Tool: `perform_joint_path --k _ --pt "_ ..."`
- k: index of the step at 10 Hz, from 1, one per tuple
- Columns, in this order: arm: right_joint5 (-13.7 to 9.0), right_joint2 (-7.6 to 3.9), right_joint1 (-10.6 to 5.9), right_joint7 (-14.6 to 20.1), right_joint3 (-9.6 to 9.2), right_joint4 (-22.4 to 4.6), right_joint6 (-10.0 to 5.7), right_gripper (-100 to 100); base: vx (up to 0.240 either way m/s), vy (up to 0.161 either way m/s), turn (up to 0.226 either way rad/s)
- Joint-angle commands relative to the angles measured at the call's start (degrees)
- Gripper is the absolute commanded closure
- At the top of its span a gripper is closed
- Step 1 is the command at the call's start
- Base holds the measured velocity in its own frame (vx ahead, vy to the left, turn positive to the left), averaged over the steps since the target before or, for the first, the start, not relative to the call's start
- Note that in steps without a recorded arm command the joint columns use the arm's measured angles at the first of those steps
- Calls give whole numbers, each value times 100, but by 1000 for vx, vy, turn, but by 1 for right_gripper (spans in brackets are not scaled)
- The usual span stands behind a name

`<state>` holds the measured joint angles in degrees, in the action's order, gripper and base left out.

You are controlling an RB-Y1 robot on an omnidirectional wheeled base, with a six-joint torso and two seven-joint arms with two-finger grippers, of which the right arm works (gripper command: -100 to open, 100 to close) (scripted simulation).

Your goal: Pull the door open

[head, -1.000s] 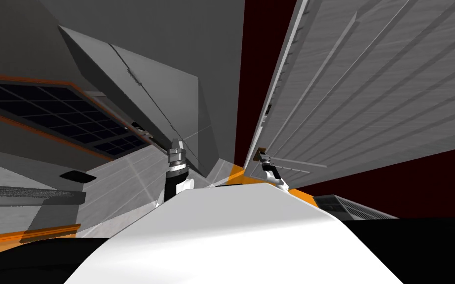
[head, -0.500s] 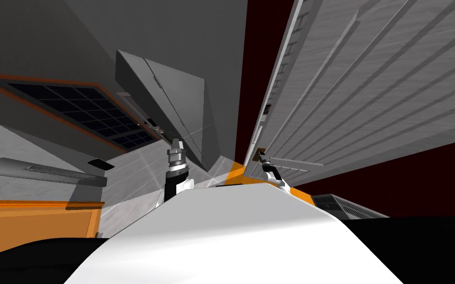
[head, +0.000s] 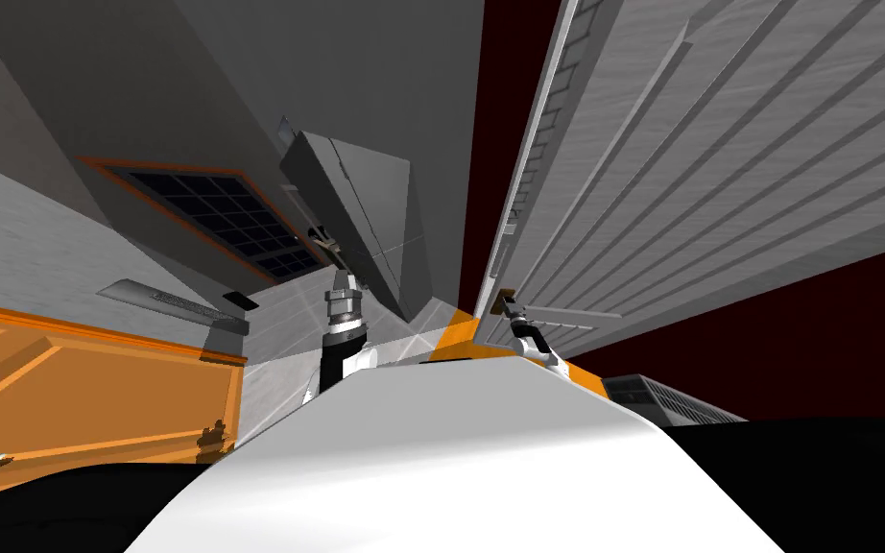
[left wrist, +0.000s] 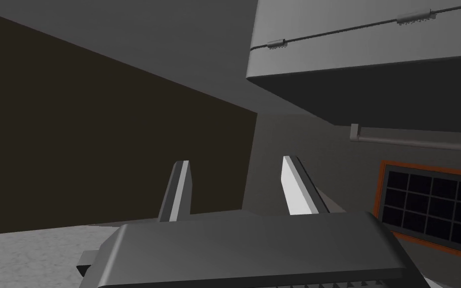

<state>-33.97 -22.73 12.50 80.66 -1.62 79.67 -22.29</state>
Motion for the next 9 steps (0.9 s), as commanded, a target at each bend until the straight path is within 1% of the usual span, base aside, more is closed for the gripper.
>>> perform_joint_path --k 1,2,3,8,9 --pt "0 0 0 0 0 0 0 100 -120 -17 33" --pt "22 -111 87 121 -121 41 -56 100 -208 -52 147" --pt "31 -166 122 174 -168 66 -87 100 -264 -84 162" --pt "84 -480 316 474 -433 205 -263 100 -207 -60 118" --pt "97 -556 362 546 -497 239 -305 100 -241 -42 128"
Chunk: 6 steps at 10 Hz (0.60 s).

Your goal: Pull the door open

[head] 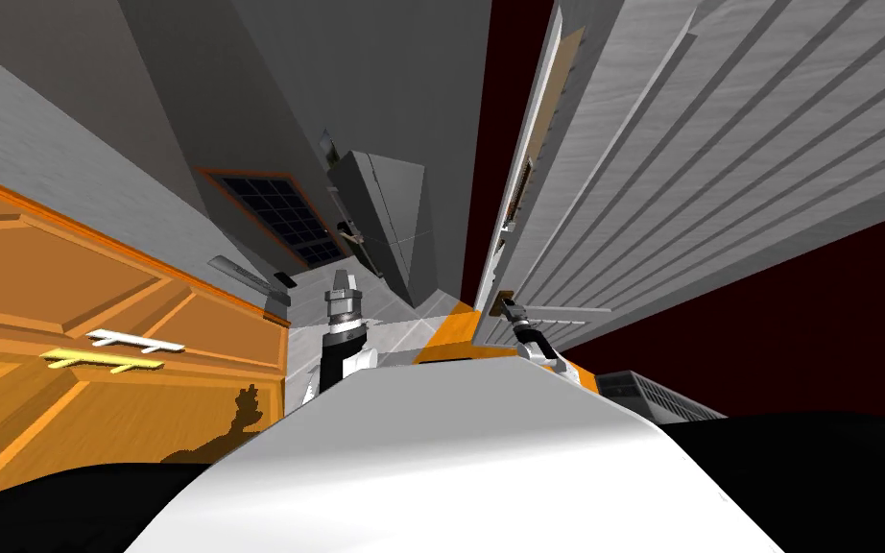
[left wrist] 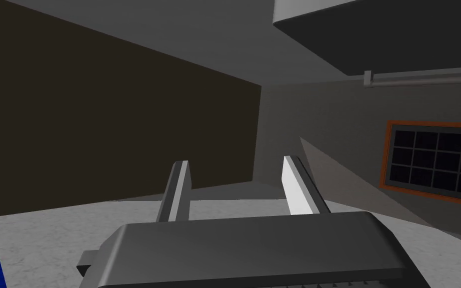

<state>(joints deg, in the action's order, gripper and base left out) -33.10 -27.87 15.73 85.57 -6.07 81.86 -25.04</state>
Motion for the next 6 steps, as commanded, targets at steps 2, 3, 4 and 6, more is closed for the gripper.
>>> perform_joint_path --k 2,3,4,6 --pt "10 -56 21 55 -44 16 -35 100 -175 -25 47" --pt "33 -147 80 152 -130 21 -99 100 -145 -47 123" --pt "45 -199 105 201 -169 31 -139 100 -240 -64 150" --pt "73 -322 164 318 -259 54 -232 100 -202 -72 120"
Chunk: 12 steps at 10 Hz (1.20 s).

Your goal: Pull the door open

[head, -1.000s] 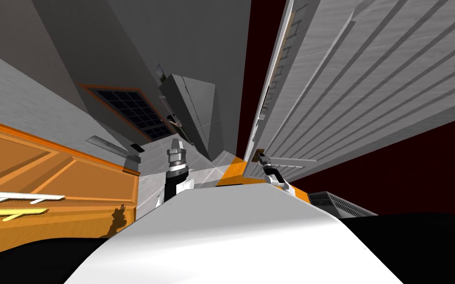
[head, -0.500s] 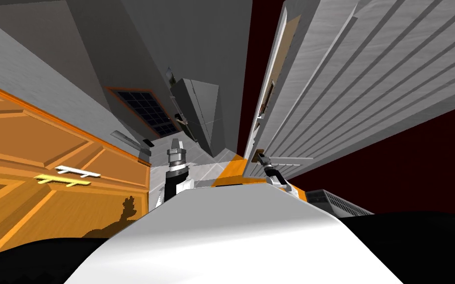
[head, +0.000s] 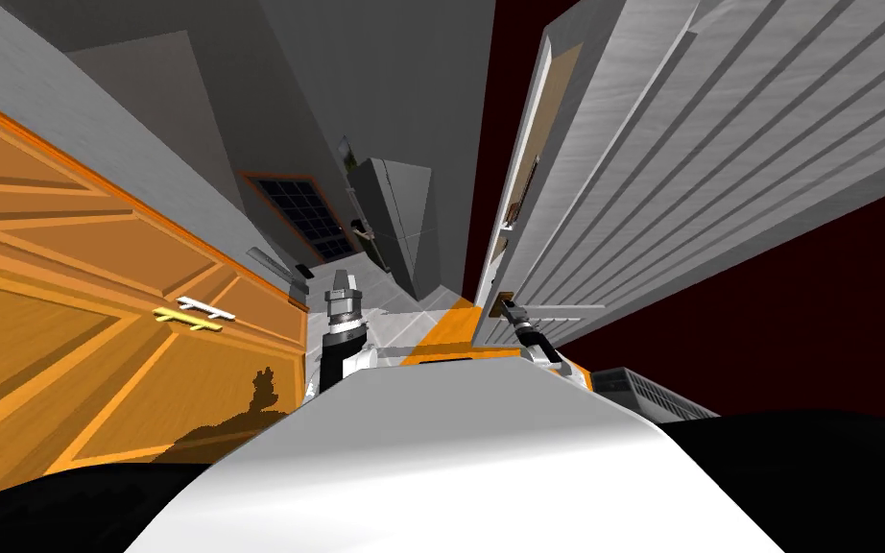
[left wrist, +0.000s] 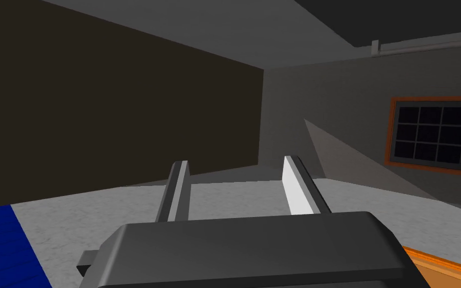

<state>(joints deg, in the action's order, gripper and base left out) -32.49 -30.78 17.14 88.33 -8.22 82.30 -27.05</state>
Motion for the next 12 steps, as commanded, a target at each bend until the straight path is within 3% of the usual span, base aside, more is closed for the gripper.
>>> perform_joint_path --k 1,6,7,12 --pt "27 -97 54 105 -93 22 -80 100 -208 -84 124" --pt "91 -384 191 377 -304 75 -297 100 -192 -69 111" --pt "83 -348 182 329 -272 83 -251 100 -81 -38 32" --pt "162 -648 315 617 -477 64 -550 100 -180 -66 126"
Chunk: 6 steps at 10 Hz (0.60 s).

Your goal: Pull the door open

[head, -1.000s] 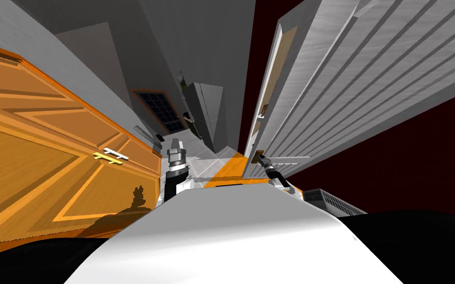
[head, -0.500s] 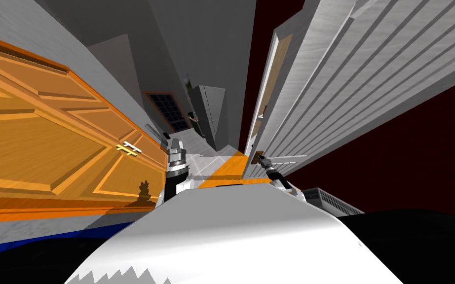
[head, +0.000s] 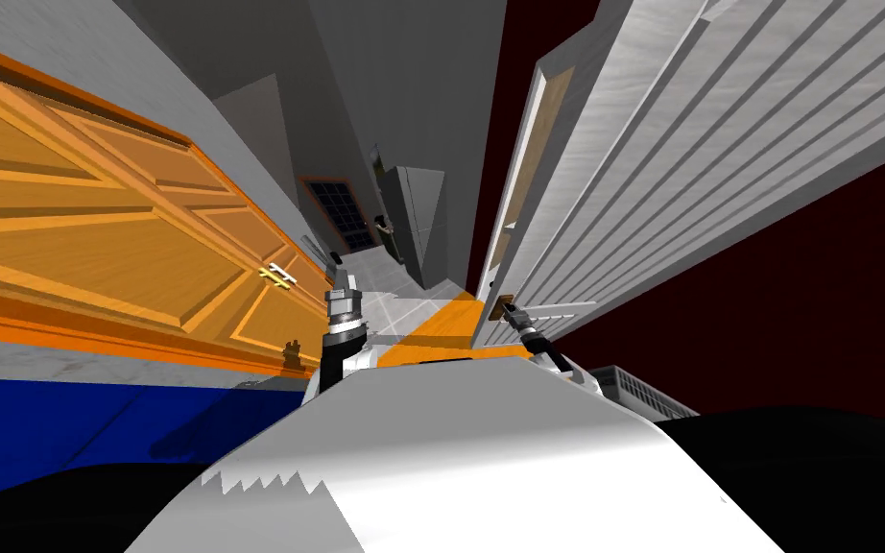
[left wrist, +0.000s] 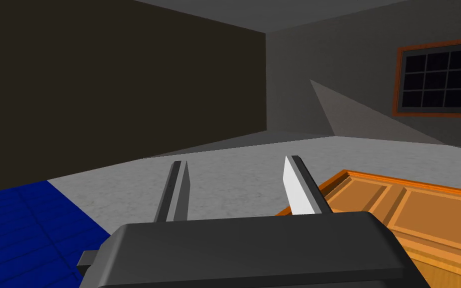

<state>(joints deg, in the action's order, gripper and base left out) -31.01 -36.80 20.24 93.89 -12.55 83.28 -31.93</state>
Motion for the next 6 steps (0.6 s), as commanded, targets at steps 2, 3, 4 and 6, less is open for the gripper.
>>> perform_joint_path --k 2,3,4,6 --pt "44 -174 56 179 -122 -41 -189 100 -213 -57 128" --pt "58 -231 79 232 -157 -44 -247 100 -203 -89 124" --pt "70 -280 99 278 -187 -46 -296 100 -197 -91 102" --pt "78 -294 101 287 -204 -50 -310 100 -157 -73 71"
